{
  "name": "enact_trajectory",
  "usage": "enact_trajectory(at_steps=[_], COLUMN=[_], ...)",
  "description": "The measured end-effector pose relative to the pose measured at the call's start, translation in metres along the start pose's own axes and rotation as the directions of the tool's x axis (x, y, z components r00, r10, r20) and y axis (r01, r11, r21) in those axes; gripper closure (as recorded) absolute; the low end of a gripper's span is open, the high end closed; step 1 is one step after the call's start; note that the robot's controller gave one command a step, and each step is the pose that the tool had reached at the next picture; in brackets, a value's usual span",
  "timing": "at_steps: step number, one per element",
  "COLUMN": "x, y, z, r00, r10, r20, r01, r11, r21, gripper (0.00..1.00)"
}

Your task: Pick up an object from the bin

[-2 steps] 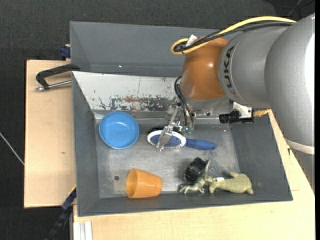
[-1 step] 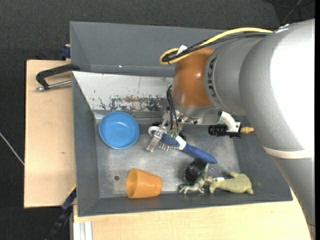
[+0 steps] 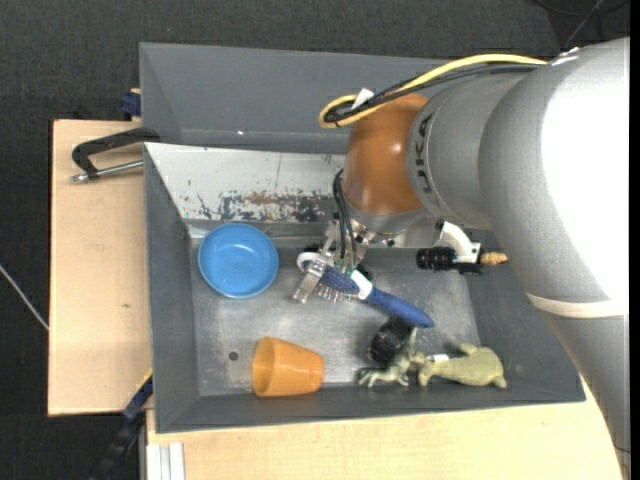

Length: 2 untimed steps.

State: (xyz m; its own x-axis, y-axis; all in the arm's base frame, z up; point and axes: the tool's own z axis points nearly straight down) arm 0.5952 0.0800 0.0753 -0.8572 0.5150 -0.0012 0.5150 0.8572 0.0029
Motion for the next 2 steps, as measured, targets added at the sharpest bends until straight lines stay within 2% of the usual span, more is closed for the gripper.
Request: enact_trajectory(at_steps=[1, 2], x=[-0.003, -0.004], y=[0.001, 0.002], z=[-0.003, -0.017], r00=[1.0, 1.0], r10=[0.0, -0.002], r20=[0.013, 0.003], r01=[0.0, 0.002], r11=[1.0, 1.0], r21=[-0.006, -0.002], gripper=[1.0, 1.0])
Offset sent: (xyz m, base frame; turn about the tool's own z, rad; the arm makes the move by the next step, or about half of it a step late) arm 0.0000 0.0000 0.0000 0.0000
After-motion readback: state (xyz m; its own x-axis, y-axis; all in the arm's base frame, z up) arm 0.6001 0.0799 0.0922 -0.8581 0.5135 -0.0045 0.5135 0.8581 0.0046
